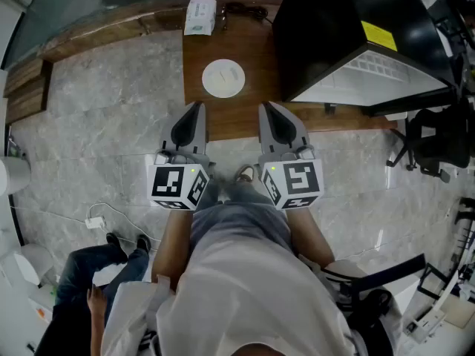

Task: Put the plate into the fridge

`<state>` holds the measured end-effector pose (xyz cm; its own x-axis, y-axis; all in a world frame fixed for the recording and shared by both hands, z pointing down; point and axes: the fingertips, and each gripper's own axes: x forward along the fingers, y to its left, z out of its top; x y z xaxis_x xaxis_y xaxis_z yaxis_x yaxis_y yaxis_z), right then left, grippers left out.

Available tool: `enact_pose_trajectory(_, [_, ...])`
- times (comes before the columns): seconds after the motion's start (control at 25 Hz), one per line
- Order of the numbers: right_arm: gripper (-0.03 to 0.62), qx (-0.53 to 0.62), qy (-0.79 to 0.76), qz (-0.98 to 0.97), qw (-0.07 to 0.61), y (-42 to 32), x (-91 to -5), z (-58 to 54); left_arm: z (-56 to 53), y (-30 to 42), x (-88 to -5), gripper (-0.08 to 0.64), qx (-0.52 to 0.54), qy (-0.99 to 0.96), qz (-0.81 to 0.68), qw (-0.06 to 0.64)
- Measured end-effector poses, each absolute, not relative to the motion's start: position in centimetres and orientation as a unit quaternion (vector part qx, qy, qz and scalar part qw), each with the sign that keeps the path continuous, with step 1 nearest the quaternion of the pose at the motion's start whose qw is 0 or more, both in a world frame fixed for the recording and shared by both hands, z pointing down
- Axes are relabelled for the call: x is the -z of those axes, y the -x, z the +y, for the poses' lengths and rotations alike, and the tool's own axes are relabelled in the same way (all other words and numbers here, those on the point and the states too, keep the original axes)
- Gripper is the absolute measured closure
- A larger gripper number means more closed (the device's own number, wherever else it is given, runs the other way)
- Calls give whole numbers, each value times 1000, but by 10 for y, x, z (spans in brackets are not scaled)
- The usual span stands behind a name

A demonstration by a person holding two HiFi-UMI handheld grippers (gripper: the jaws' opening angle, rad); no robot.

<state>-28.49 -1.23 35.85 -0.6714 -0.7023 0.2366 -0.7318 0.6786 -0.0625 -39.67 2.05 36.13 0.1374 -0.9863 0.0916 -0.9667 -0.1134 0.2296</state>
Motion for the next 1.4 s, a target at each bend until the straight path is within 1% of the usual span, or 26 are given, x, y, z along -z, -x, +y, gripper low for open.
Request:
enact_pose_trajectory(0.48, [575, -80, -381, -918, 82, 263, -356, -19, 18, 373, -357, 541, 31, -740, -664, 101])
enact_pose_trajectory(0.68, [575, -75, -378, -918, 98, 265, -368, -31, 8, 379, -370, 540, 19, -740, -665, 94])
enact_pose_trajectory(0.88, [575, -68, -388, -911, 121, 292, -387, -45, -19, 408, -396, 540, 7, -753, -648, 109])
enact_pose_trajectory(1.2, [574, -80, -433, -882, 168, 361, -435, -97, -100, 486, -456, 538, -40, -779, -610, 141])
enact_pose_trajectory(1.4, [574, -96, -457, -864, 187, 384, -475, -137, -157, 506, -508, 538, -79, -798, -577, 158])
